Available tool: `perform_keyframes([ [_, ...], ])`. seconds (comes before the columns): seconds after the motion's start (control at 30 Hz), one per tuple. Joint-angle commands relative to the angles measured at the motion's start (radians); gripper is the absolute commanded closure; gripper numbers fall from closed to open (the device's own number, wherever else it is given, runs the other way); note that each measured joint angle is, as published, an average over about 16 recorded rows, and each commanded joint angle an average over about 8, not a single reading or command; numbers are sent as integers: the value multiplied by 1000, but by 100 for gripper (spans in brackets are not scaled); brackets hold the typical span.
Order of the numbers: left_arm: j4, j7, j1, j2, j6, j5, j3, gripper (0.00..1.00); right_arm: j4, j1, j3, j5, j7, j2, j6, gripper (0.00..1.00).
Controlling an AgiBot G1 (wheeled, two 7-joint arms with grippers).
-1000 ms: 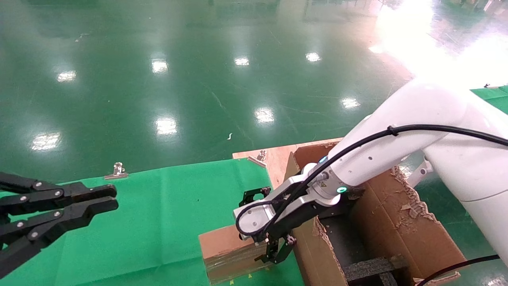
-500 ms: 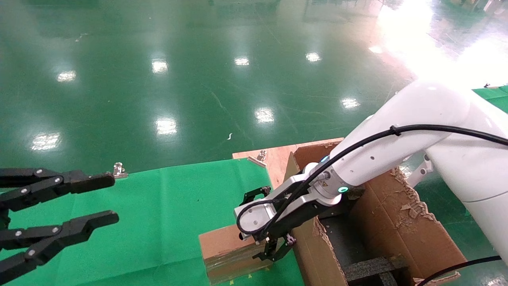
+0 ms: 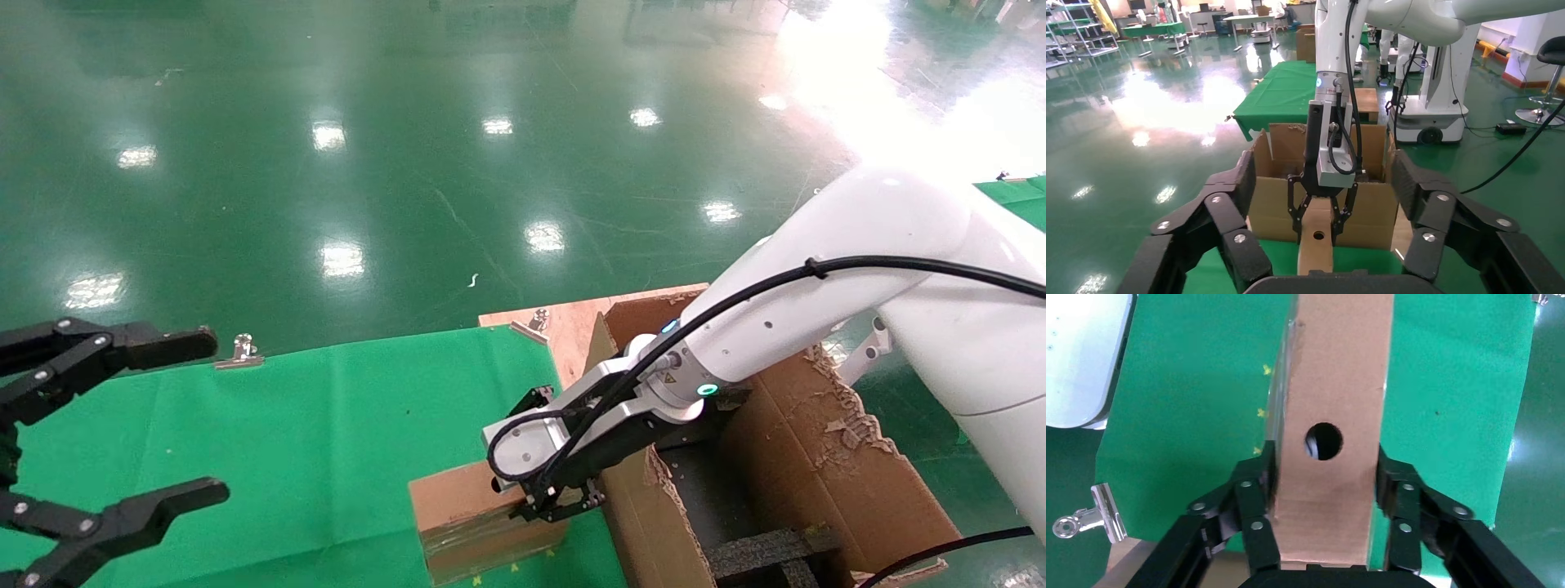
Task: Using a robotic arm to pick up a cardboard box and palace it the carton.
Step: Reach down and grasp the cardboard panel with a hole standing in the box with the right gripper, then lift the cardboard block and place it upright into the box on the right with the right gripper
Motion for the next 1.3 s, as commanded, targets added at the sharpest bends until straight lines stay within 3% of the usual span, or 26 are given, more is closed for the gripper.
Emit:
perform_keyframes([
  [0.03,0,0,0,0,0,0,0,0,0,0,0,0,0,0,0,100],
  [0.53,0,0,0,0,0,0,0,0,-23,50,17,29,-14,20,-6,100],
  [0.87,0,0,0,0,0,0,1,0,-114,277,16,125,-104,91,-37,100],
  [1.07,0,0,0,0,0,0,1,0,-179,426,-59,192,-161,140,-43,100],
  [1.3,0,1,0,0,0,-1,1,0,-260,518,-160,246,-198,197,-37,100],
])
